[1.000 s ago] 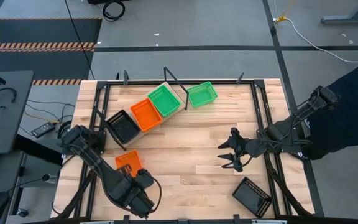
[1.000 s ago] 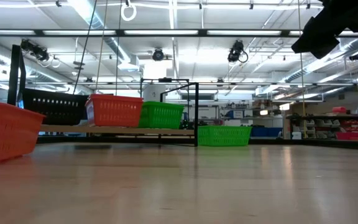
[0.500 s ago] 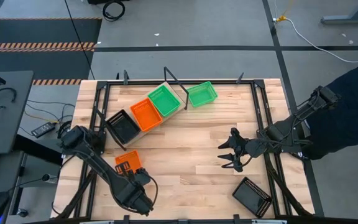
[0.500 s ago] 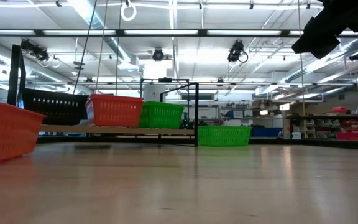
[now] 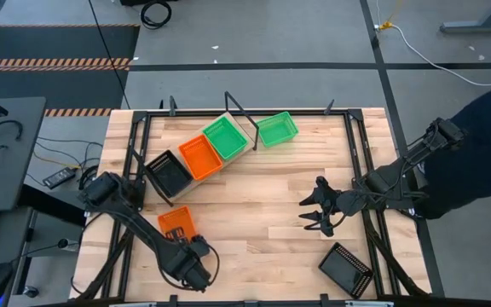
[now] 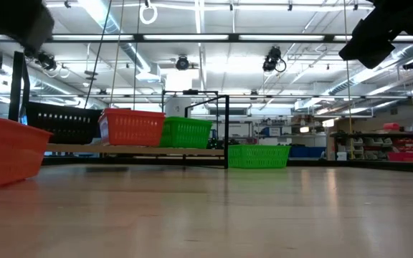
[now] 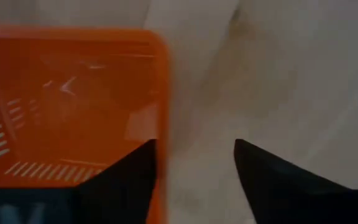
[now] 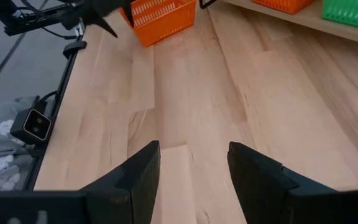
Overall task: Stack baskets on shelf by color
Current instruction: Stack the orange bin on top of the orange bin on the shelf
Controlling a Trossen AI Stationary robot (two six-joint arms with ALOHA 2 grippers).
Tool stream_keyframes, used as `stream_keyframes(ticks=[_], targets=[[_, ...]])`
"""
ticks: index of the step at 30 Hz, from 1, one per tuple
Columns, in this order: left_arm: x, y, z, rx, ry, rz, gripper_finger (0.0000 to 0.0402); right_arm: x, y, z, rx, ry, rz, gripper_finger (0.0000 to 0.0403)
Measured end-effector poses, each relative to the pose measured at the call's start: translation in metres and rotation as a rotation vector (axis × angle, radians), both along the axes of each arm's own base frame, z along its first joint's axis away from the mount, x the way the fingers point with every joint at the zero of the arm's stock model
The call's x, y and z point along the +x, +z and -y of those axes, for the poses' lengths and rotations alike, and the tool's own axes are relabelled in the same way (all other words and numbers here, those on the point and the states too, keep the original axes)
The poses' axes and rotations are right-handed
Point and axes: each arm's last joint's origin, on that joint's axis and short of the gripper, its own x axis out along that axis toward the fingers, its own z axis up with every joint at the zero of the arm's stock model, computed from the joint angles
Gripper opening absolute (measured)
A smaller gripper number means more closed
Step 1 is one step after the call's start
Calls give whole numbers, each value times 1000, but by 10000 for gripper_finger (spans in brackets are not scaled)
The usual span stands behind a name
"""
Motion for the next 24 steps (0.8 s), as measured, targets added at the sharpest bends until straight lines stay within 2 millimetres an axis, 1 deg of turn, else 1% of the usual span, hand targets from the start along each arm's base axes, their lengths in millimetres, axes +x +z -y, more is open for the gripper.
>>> stream_keyframes(ticks=[3, 6, 8, 9, 11, 14, 18, 21, 24], targets=[[-3, -13, -6, 5, 23, -16, 158, 0, 0, 0, 2, 0, 2, 194], [-8, -24, -11, 14, 47, -41, 80, 0, 0, 0, 7, -4, 2, 194], [-7, -26, -11, 0, 59, -28, 26, 0, 0, 0, 8, -4, 3, 194], [-6, -25, -9, -11, 60, -20, 15, 0, 0, 0, 7, -4, 3, 194], [-2, -19, -6, -39, 64, -12, 11, 0, 0, 0, 1, 1, 3, 194], [12, 2, 2, -101, 67, 47, 6, 0, 0, 0, -14, 10, 4, 194], [33, 46, 5, -143, 53, 119, 4, 0, 0, 0, -35, 23, 6, 194], [46, 85, -8, -88, 41, 163, 4, 0, 1, 0, -56, 38, 12, 194], [59, 124, -32, -6, 41, 222, 3, 2, 3, -1, -96, 60, 39, 194]])
